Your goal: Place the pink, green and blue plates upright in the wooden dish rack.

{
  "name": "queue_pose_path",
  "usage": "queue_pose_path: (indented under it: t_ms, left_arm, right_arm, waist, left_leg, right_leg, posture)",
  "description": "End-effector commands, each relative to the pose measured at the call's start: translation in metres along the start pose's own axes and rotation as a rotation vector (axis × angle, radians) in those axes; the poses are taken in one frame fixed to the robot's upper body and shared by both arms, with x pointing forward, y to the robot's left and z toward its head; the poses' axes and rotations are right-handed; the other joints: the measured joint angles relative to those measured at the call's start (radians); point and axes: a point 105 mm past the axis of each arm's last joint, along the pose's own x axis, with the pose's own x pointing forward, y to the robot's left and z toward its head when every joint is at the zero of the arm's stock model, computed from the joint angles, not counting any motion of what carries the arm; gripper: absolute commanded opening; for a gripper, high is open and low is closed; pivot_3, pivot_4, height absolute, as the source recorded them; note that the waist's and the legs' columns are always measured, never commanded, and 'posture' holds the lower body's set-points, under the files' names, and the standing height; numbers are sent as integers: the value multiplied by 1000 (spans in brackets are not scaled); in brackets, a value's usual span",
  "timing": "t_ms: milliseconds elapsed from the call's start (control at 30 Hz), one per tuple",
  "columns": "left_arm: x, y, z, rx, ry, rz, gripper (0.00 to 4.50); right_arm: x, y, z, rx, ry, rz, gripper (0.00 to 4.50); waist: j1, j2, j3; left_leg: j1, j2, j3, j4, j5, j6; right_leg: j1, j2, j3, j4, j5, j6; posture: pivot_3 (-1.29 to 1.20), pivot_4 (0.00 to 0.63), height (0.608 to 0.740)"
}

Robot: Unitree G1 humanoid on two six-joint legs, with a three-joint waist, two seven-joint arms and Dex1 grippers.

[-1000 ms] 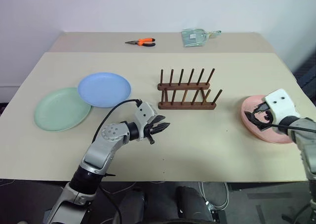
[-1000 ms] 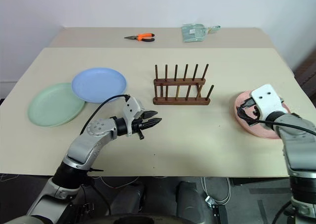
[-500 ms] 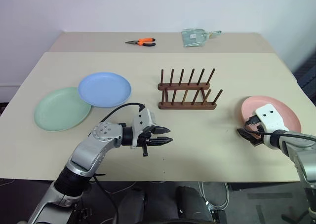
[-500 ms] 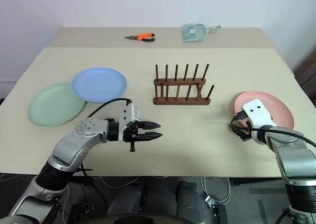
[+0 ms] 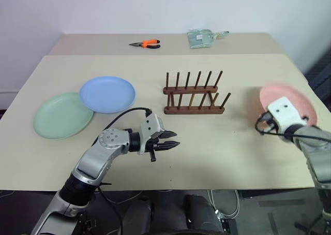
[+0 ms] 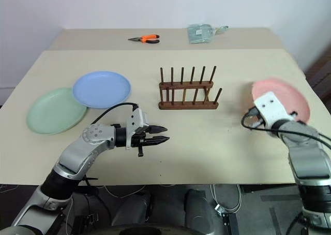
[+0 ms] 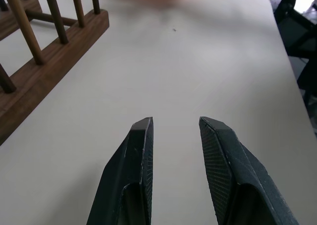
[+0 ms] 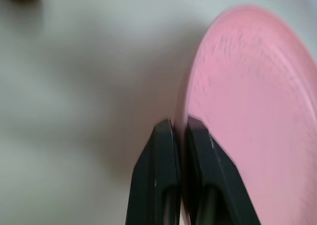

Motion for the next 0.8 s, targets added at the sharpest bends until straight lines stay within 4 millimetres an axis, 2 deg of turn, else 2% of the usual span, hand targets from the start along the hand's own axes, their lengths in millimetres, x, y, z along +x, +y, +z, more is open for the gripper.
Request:
queue_pose_path:
  t_ms: [33, 133, 267, 367, 467, 667, 800]
  left_arm:
    - [-4, 3, 5, 35, -16, 20, 1476]
    - [-4, 4, 4, 35, -18, 30, 1476]
    - [-4, 5, 4, 34, -21, 36, 1476]
    - [-3, 6, 5, 35, -24, 39, 1476]
    - [-3, 7, 5, 37, -26, 45, 1476]
    - [-5, 8, 6, 30, -35, 64, 1476]
    - [-6, 8, 6, 27, -35, 71, 1476]
  right_arm:
    - [-27, -14, 90, 153, -369, 110, 23]
    - [-48, -3, 129, 349, -543, 356, 23]
    - [-58, 18, 149, 549, -633, 618, 23]
    - [-49, 30, 151, 657, -619, 706, 23]
    - [-31, 20, 148, 782, -590, 679, 23]
    - [-9, 6, 142, 1005, -550, 660, 23]
    - [3, 2, 133, 1068, -497, 605, 23]
  waist:
    - [0, 0, 0]
    - [13, -2, 0]
    - [16, -6, -1]
    - [13, -5, -1]
    - [12, -4, 0]
    - [12, -4, 0]
    - [12, -4, 0]
  left_leg:
    - [0, 0, -1, 0, 0, 0]
    - [0, 1, -2, -1, 0, 0]
    - [-1, 0, -3, 0, -1, 1]
    - [-1, 0, -1, 0, -1, 2]
    - [-1, -1, -1, 0, 0, 2]
    - [-2, -1, -1, -1, 0, 2]
    - [-2, -1, -1, -1, 0, 2]
  right_leg:
    - [0, 0, 0, 0, 1, 1]
    - [1, 0, -2, -1, 3, -1]
    - [2, -1, -2, -3, 2, -4]
    - [1, -3, -1, -2, 2, -4]
    - [0, -2, -2, -1, 2, -4]
    - [-1, -2, -1, -1, 2, -4]
    - [-1, -2, -2, -1, 3, -2]
  posture:
    - [0, 150, 740]
    - [0, 150, 740]
    - [0, 150, 740]
    - [0, 150, 740]
    - [0, 150, 740]
    - [0, 150, 740]
    - [0, 150, 740]
